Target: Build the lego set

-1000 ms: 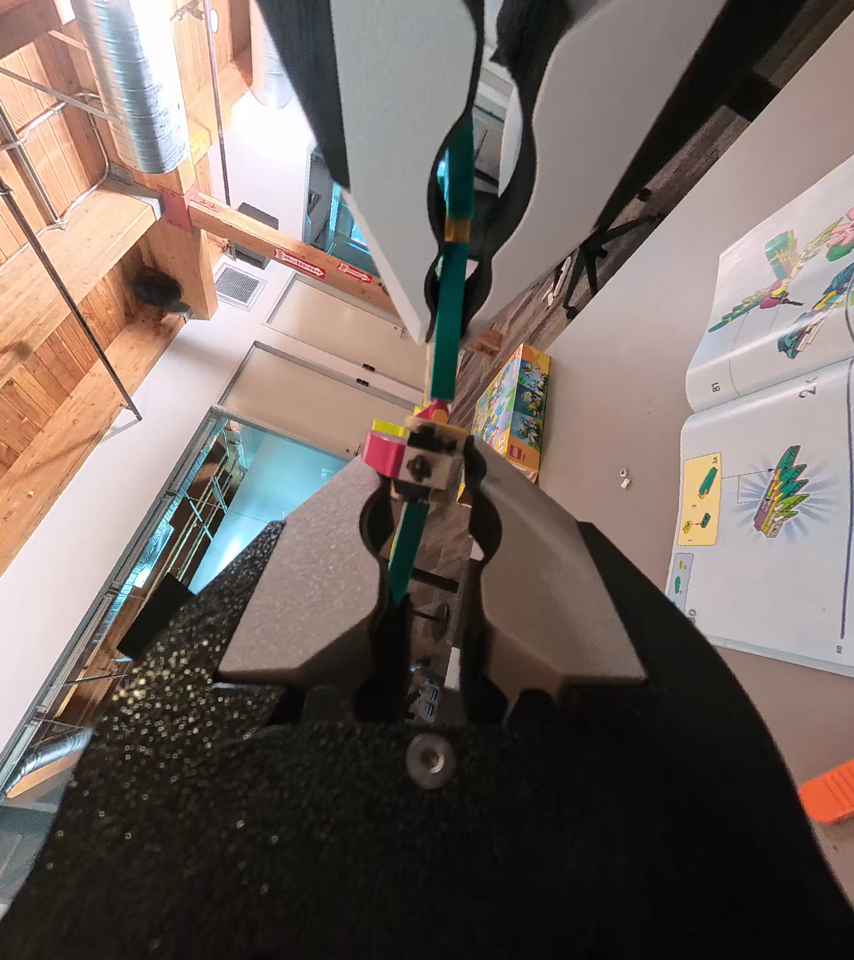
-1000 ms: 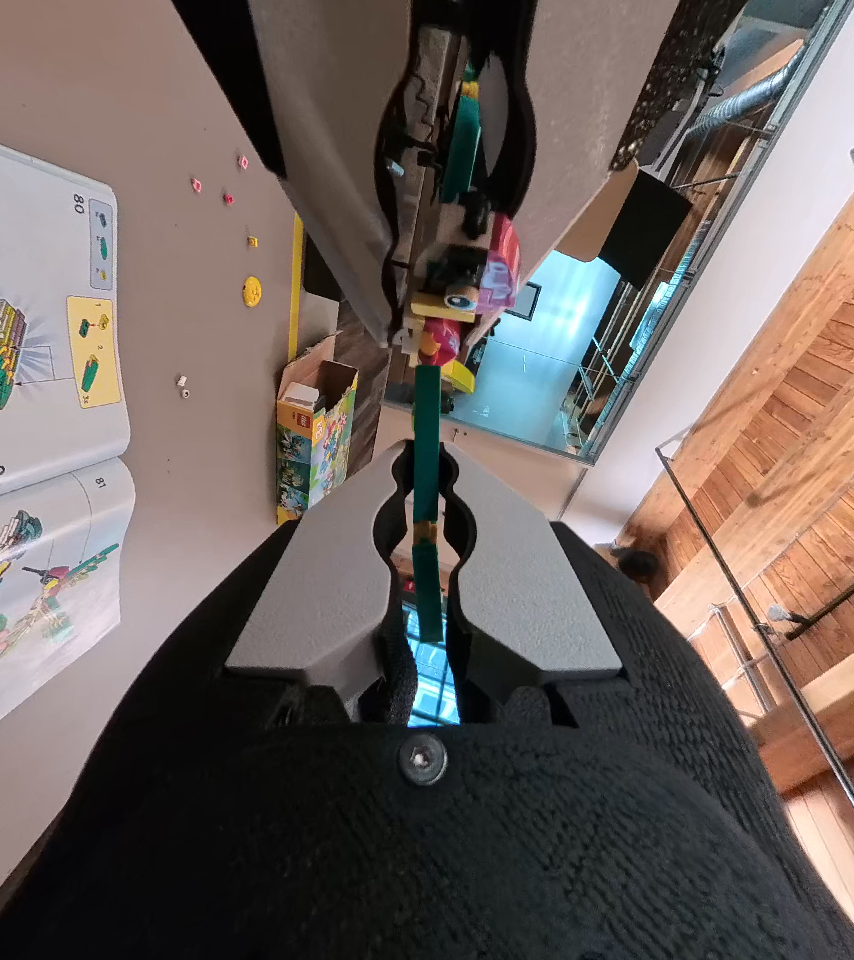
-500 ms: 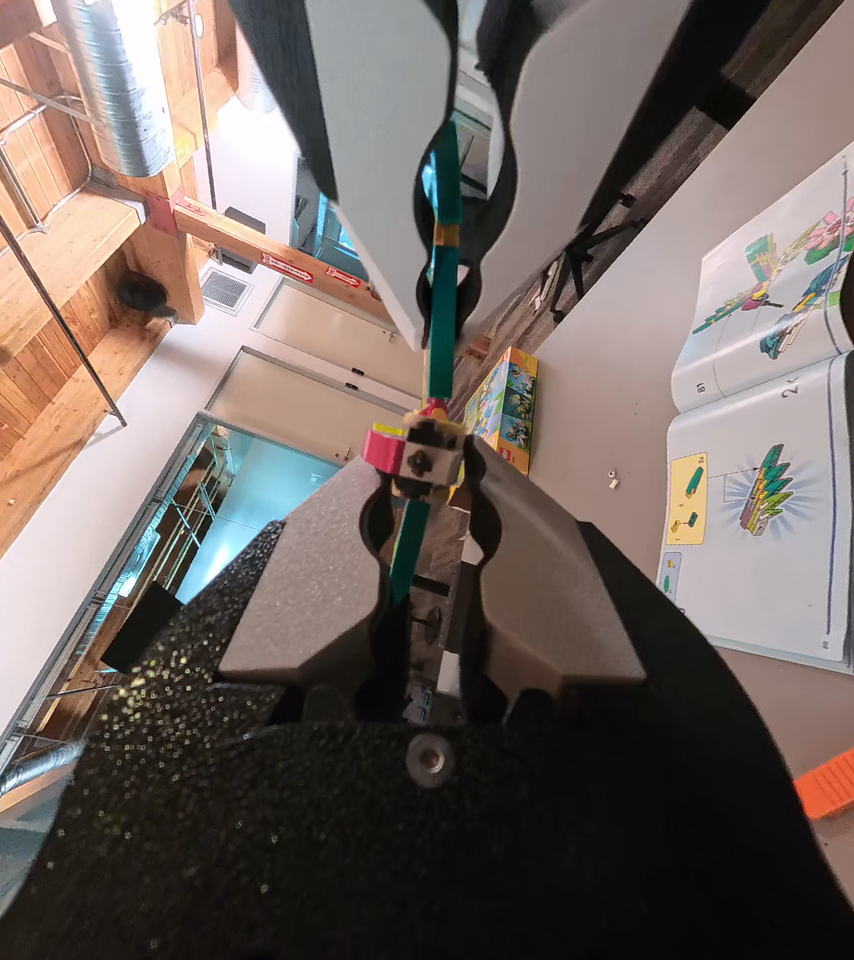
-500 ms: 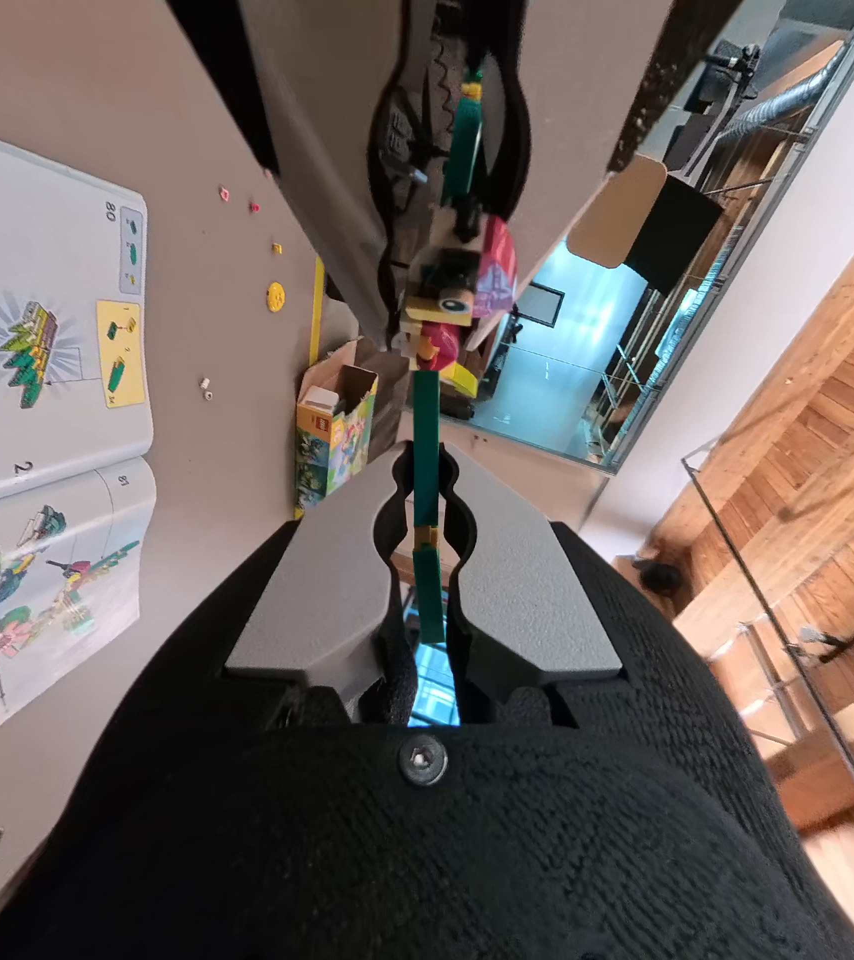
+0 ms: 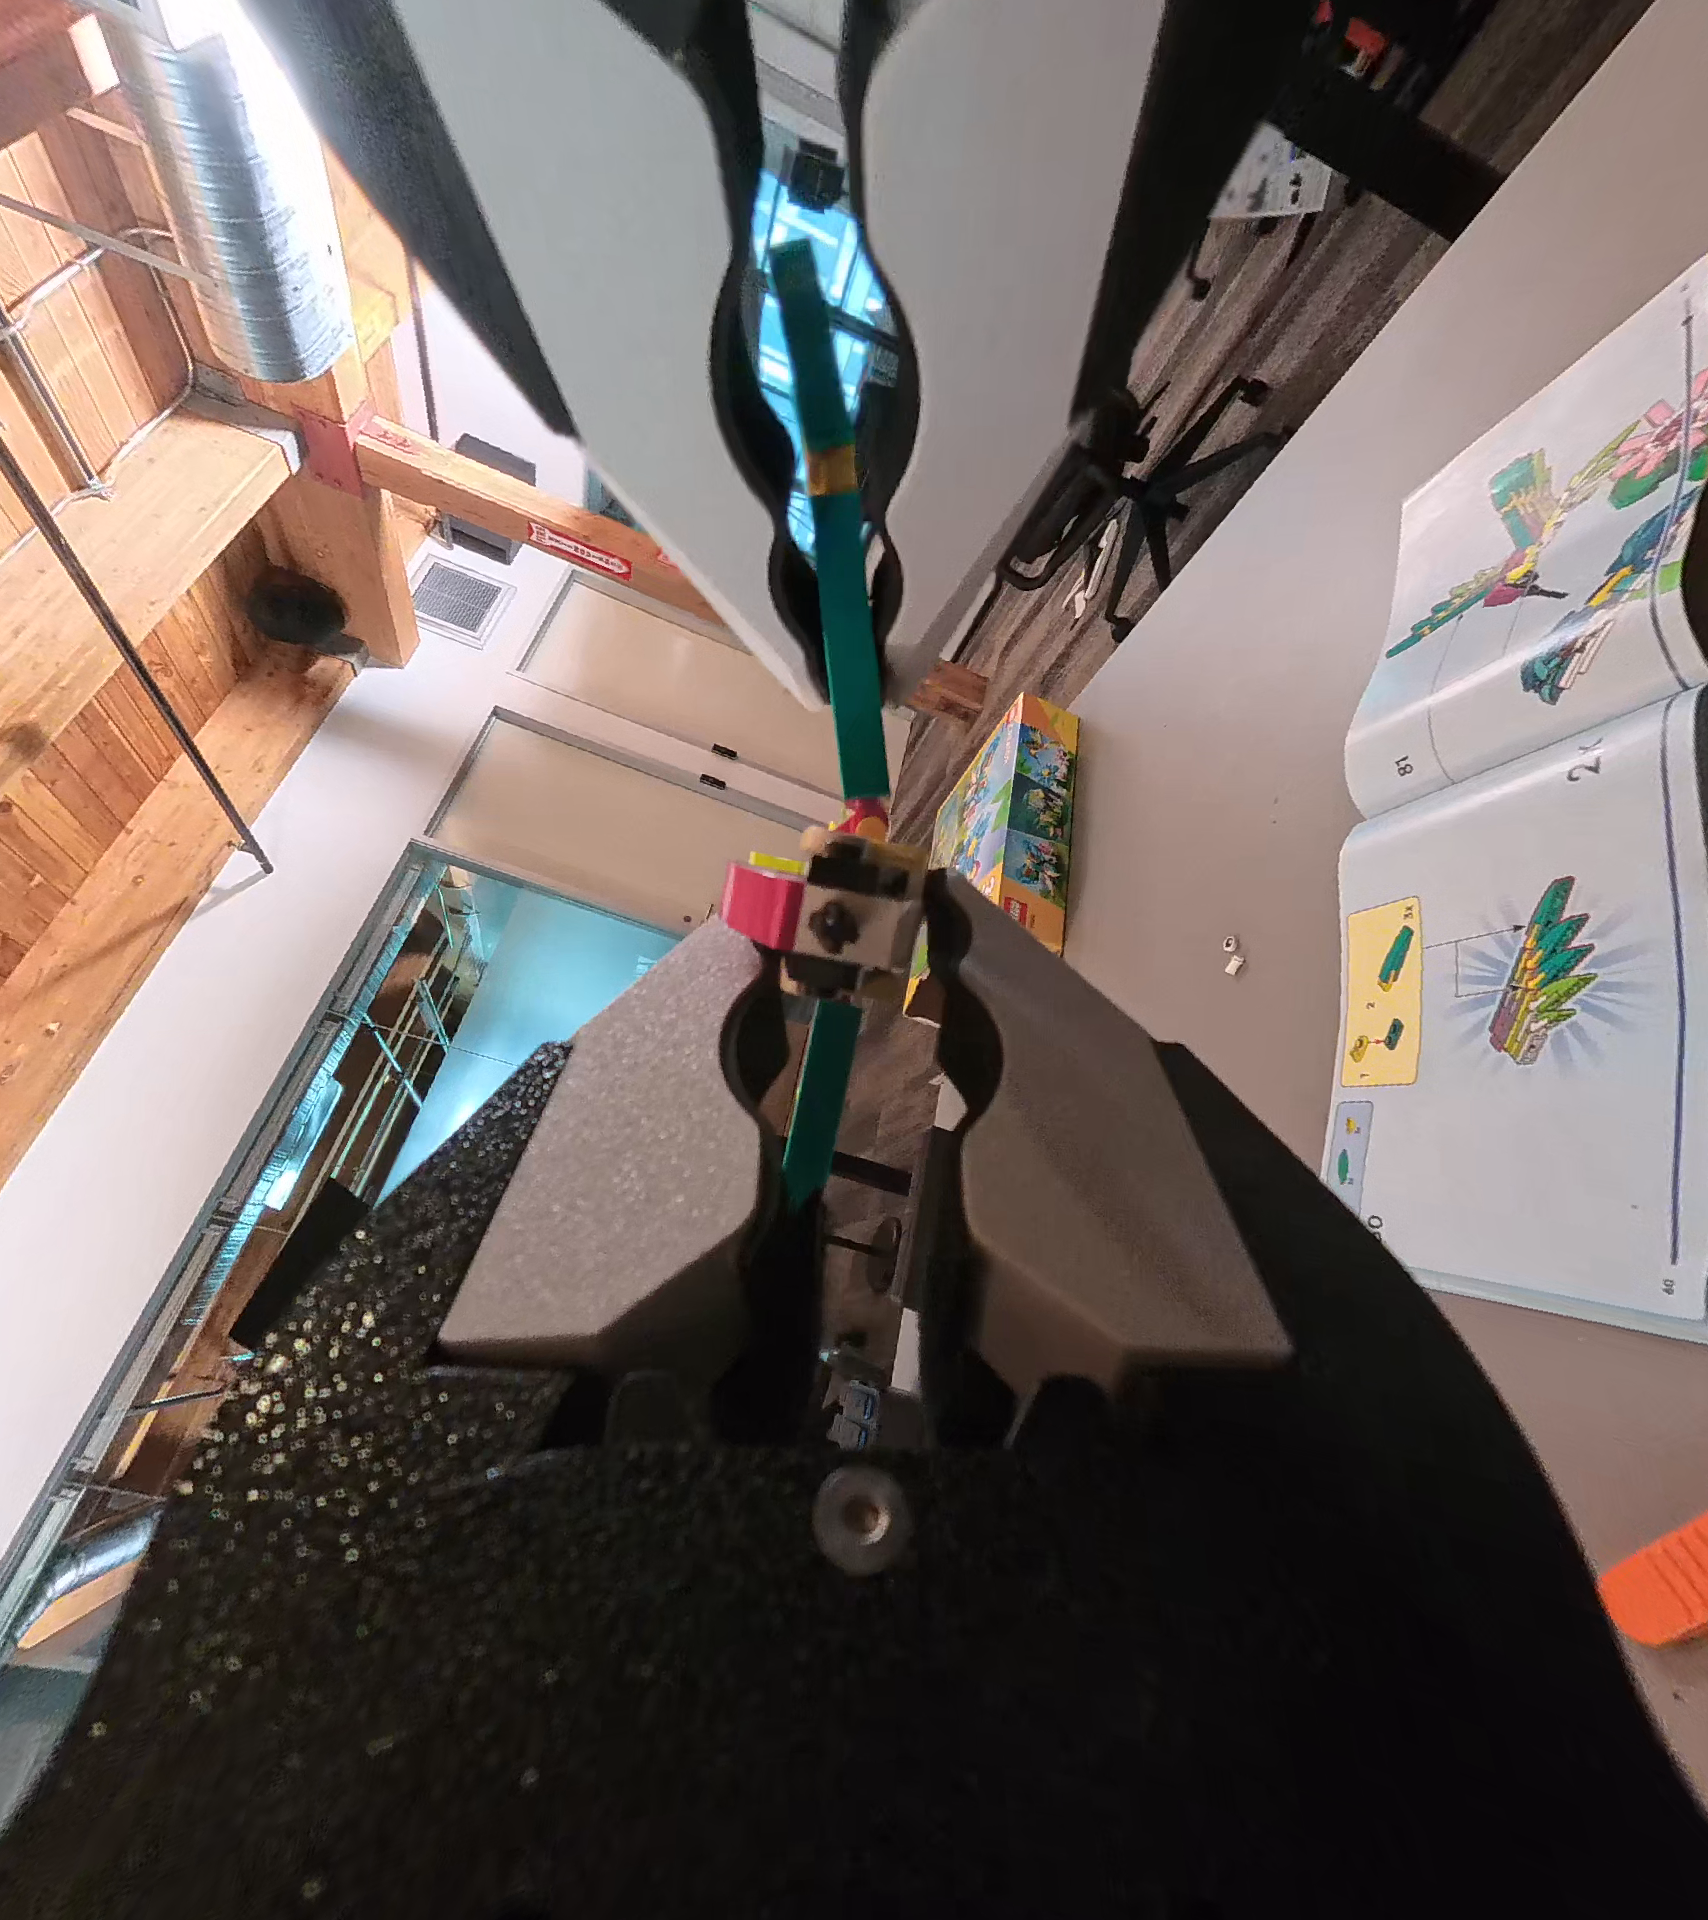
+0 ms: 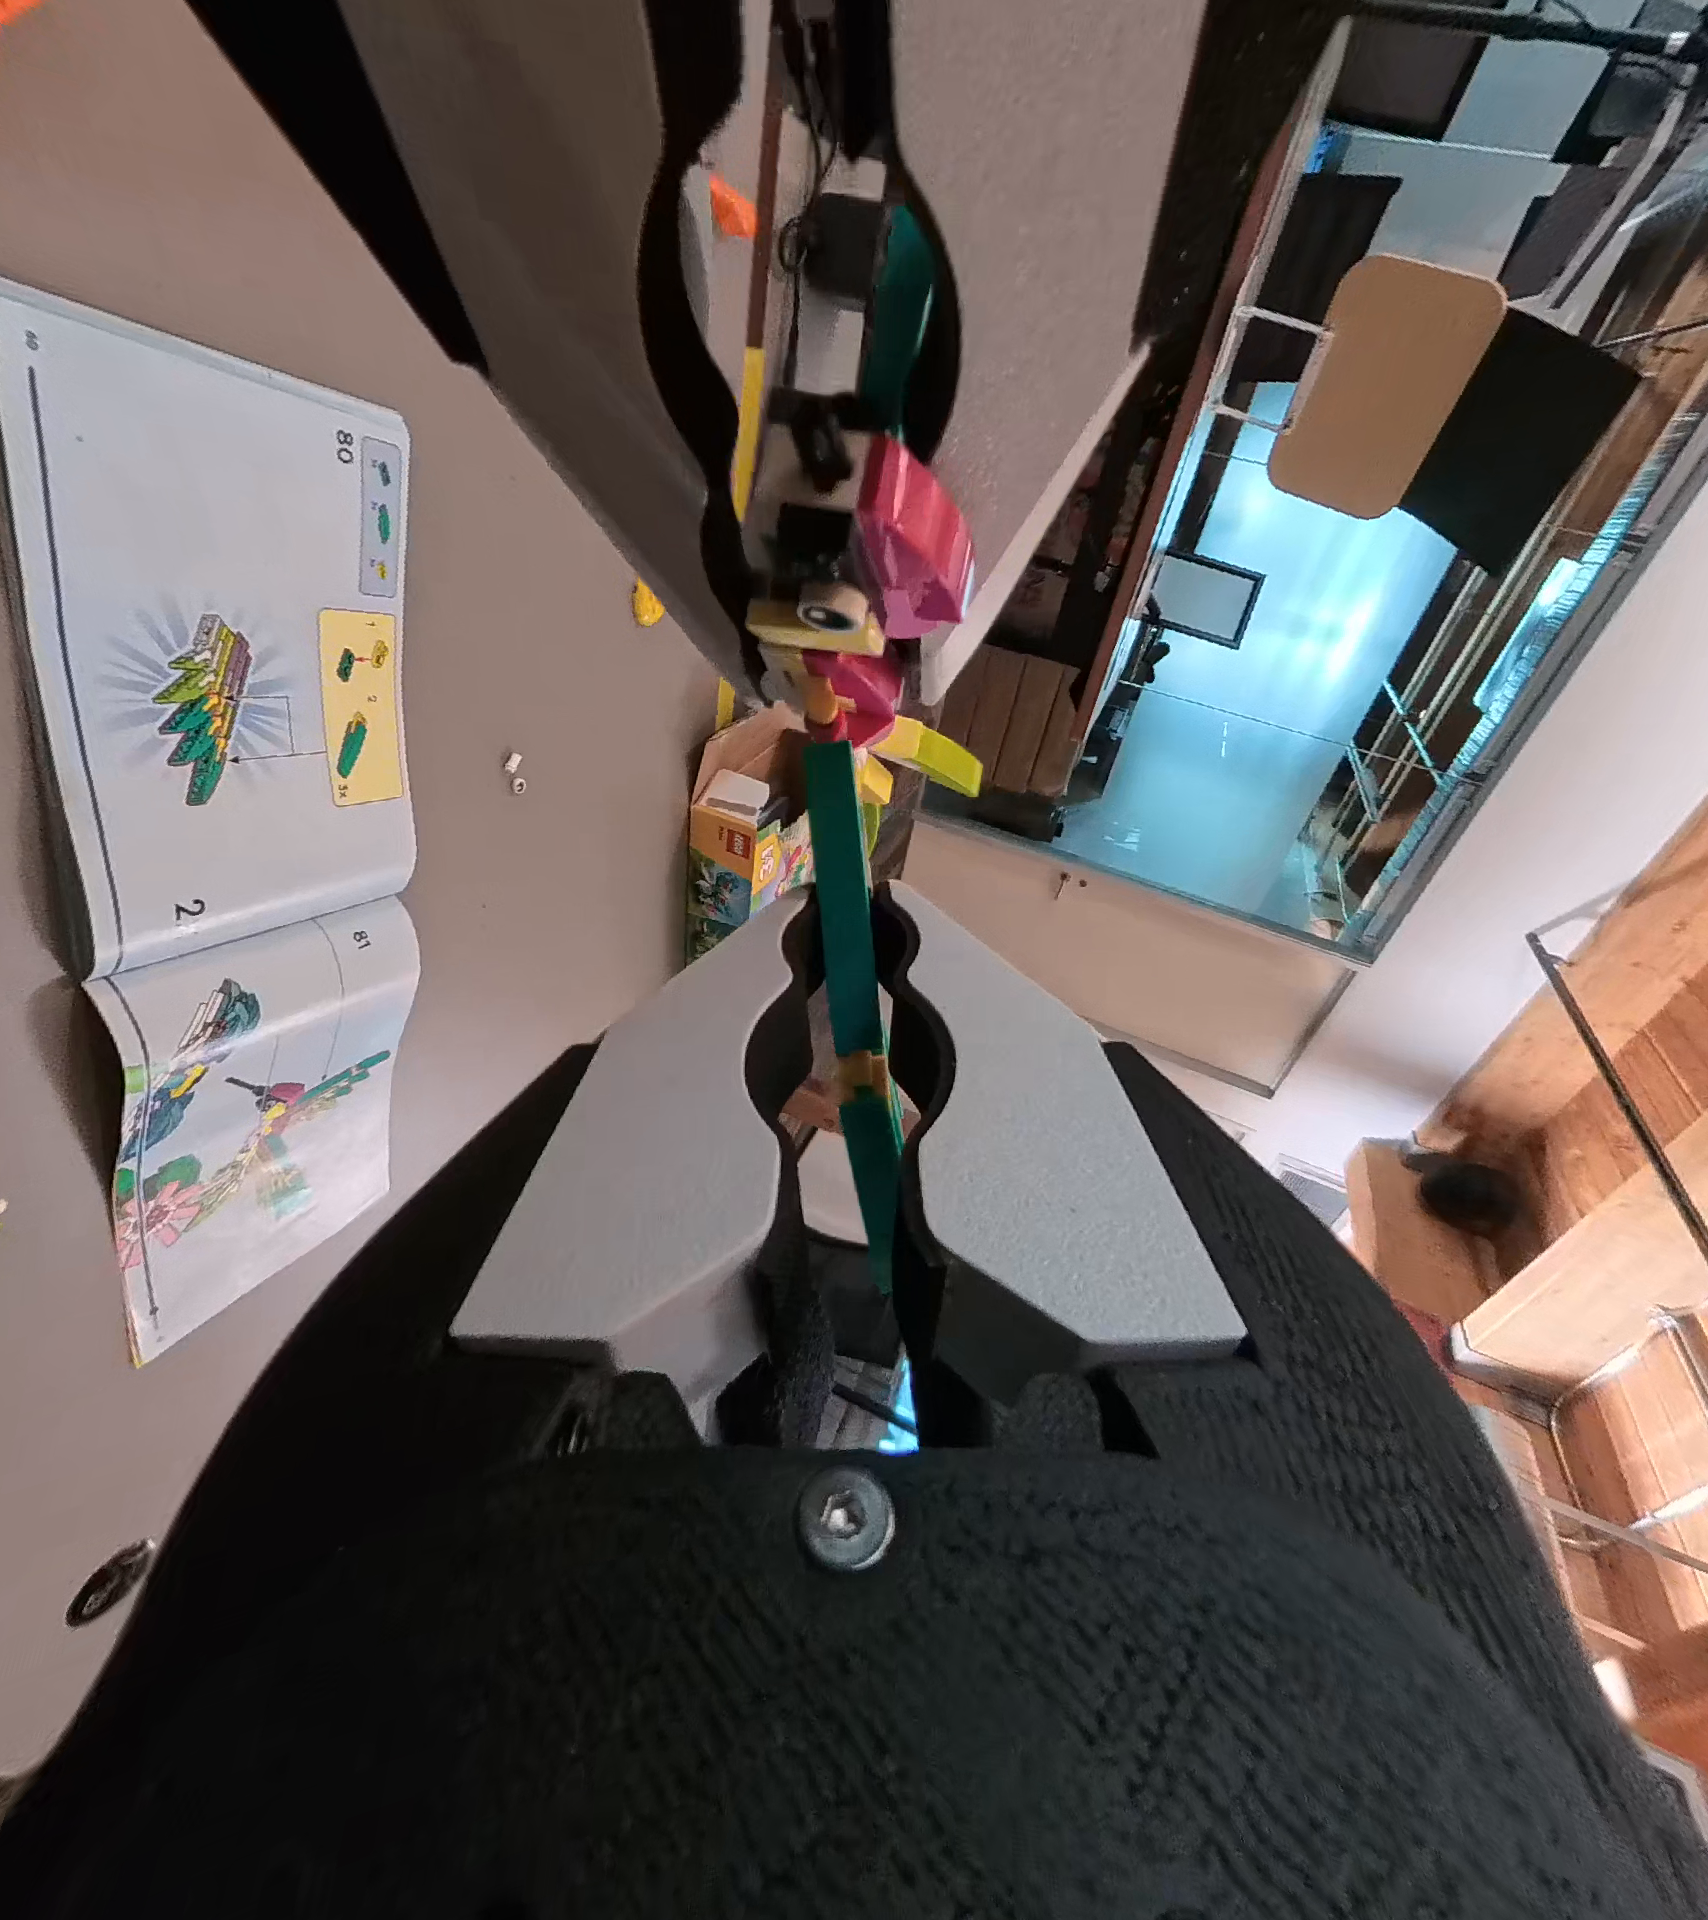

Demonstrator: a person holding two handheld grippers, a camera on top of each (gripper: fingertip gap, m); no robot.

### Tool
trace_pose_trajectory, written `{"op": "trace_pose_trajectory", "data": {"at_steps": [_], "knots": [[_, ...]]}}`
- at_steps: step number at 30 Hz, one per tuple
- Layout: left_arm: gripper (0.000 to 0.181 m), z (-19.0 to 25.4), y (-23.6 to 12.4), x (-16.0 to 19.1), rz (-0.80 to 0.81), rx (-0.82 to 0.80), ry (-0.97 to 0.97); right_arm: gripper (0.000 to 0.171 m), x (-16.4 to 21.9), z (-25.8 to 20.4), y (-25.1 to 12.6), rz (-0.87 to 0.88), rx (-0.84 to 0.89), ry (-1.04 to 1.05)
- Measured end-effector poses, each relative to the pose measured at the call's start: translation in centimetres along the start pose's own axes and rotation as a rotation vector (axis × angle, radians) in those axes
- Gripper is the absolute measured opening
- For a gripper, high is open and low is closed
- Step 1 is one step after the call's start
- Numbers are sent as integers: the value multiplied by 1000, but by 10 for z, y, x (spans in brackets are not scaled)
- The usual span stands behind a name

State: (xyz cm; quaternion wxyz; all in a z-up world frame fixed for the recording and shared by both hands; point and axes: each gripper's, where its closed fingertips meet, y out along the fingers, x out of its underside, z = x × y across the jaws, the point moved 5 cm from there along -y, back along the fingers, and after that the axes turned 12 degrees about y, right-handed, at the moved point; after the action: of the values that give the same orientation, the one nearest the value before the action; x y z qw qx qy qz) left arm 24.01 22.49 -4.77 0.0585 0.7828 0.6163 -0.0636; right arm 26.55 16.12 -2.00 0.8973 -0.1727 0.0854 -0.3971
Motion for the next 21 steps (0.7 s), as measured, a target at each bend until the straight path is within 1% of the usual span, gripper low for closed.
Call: {"op": "trace_pose_trajectory", "data": {"at_steps": [2,8,12,17,21], "knots": [[21,1,1,0,-5,-4,17,7,-1,1,1,-10,-6,-16],[21,-5,-2,5,1,-11,-36,5,-6,2,0,-1,21,-36],[21,0,-1,4,-5,5,14,6,-6,2,2,1,-22,-47],[21,0,-1,4,3,1,18,6,-8,1,1,-5,-16,-95],[21,2,1,5,-1,9,16,6,-6,-1,4,-1,-14,-88]]}}
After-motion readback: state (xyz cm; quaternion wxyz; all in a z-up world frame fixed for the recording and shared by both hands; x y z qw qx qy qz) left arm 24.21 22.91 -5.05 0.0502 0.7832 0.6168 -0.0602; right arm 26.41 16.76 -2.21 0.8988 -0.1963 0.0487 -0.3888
